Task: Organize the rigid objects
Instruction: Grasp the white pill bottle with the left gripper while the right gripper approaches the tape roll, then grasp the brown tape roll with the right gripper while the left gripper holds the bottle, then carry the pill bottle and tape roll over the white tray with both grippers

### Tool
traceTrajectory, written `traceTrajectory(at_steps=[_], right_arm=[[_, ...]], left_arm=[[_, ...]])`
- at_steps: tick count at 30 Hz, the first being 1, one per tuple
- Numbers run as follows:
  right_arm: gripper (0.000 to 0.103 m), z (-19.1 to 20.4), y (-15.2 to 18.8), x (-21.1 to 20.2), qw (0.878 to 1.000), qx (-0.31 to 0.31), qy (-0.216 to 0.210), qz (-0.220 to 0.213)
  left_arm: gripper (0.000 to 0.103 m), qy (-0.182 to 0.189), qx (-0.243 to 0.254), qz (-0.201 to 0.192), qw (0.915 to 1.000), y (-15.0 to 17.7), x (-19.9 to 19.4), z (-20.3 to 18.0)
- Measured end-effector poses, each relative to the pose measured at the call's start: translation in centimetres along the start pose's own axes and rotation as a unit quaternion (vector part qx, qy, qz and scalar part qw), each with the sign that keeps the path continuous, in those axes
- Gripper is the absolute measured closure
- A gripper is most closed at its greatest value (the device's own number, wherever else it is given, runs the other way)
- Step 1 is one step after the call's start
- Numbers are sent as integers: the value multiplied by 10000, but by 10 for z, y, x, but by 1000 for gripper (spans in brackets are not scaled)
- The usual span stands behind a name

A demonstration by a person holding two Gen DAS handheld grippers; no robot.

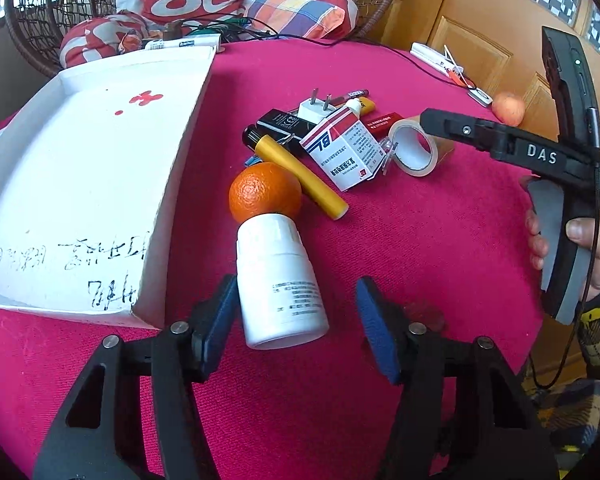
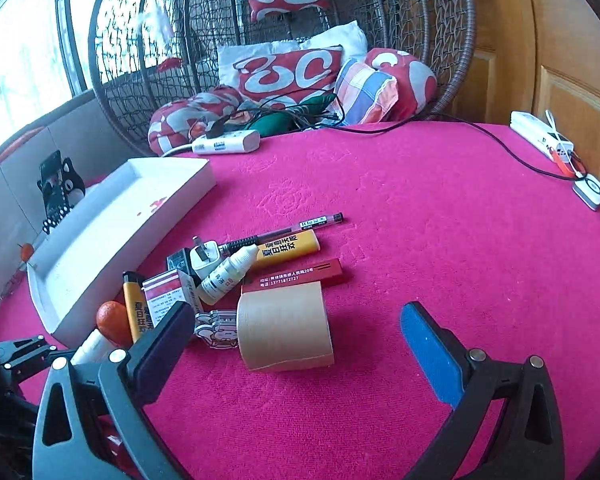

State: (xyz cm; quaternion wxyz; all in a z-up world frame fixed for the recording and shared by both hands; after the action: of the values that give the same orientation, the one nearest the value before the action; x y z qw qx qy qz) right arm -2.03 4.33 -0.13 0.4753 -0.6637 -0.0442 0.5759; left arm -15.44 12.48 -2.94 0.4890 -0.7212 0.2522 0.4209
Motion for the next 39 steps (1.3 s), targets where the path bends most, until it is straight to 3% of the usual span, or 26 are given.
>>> traceTrajectory(at_steps=[2, 3, 4, 5, 22, 39], right_arm=[[9, 4, -1, 13, 9999, -85, 19, 131], [27, 5, 0, 16, 9998, -96, -34, 193], [53, 5, 1, 20, 9995, -84, -69, 292], [54, 3, 3, 24, 9991, -49, -148, 382], [55, -10, -13, -47, 9974, 398, -401, -439], [55, 39, -45, -83, 9930, -114, -758, -901]], left_arm=[[60, -132, 4, -52, 9999, 1, 0, 3], [63, -158, 8, -70, 9999, 2, 0, 4], [66, -134, -35, -100, 9999, 2, -1, 6], [66, -113, -67, -119, 9998, 3, -2, 7], [67, -103, -30, -1089, 9940, -7, -54, 5], [67, -344, -412, -1682, 9843, -17, -96, 48]])
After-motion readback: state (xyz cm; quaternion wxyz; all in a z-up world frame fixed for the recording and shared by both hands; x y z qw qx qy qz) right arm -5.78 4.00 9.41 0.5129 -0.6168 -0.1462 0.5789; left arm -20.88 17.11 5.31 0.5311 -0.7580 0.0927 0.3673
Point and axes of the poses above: each gripper's, at about its wrist camera, not at the fingertips, and x roughly the way its jaws point, z to its left, y to its underside, the point moved 4 cm from there along x, roughly the way its jaws point, and after that the axes turned 6 degrees about z, right-handed, at the moved point
